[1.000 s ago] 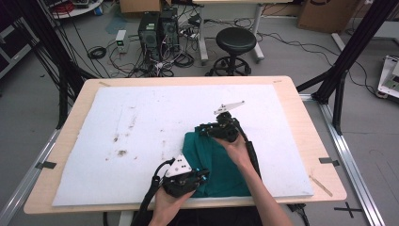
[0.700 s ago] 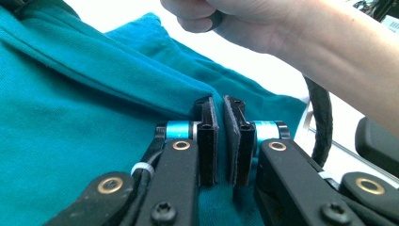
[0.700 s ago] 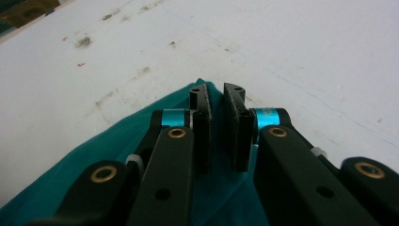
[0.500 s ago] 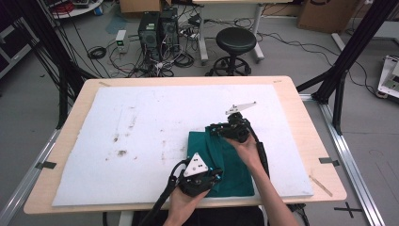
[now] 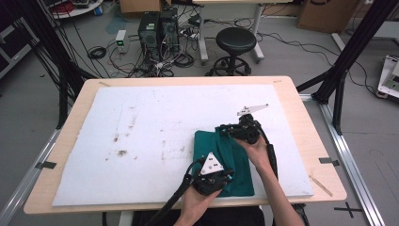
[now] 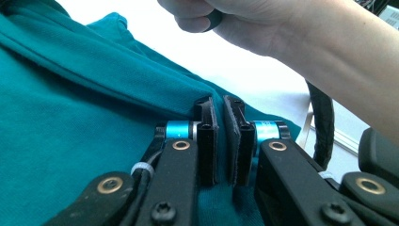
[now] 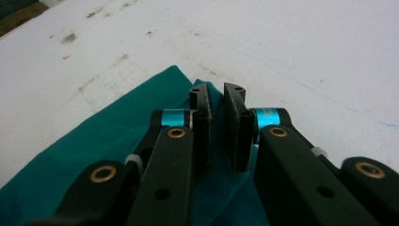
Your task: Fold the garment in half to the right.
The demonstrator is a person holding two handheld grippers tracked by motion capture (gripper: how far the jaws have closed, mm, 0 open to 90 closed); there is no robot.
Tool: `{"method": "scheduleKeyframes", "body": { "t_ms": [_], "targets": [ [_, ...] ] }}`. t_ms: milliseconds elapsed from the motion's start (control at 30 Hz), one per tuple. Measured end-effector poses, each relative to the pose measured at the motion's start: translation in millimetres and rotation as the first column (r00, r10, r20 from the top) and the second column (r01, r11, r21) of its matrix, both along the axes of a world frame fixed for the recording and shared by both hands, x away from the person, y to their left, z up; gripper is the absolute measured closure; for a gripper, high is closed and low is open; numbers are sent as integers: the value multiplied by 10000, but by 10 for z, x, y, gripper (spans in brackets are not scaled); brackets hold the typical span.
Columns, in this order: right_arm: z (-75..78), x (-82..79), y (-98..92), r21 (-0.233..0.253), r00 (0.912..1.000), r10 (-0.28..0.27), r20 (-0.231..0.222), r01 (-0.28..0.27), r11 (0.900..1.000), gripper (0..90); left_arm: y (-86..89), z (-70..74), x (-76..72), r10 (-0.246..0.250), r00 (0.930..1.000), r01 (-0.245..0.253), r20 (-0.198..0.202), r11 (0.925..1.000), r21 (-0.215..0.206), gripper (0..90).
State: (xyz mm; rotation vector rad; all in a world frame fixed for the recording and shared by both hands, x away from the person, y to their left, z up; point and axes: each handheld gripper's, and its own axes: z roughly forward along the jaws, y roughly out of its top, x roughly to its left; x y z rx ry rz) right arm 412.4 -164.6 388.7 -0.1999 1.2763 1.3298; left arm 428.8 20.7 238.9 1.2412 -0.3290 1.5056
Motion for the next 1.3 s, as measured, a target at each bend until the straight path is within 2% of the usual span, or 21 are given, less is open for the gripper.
{"method": "scheduleKeyframes", "body": {
  "t_ms": [400,700,1167,1233,1300],
  "targets": [
    [30,16,-61,275,9999,138,83,-140,9995,825,-139,68,-23,200,9998,-199,39,9998,-47,838],
    [33,66,-78,425,9997,-223,-89,227,9988,798,-182,80,11,315,9995,-315,-22,9994,113,832],
    [18,72,-165,734,9998,-174,-13,174,9972,806,-267,107,15,435,9990,-433,-66,9989,188,832],
    [11,80,-183,743,9998,-175,-19,176,9971,790,-276,107,27,483,9988,-481,-88,9986,241,831],
    [-2,86,-207,983,9995,-328,-46,331,9946,724,-278,108,33,416,9990,-410,-139,9983,405,791]
  ]
}}
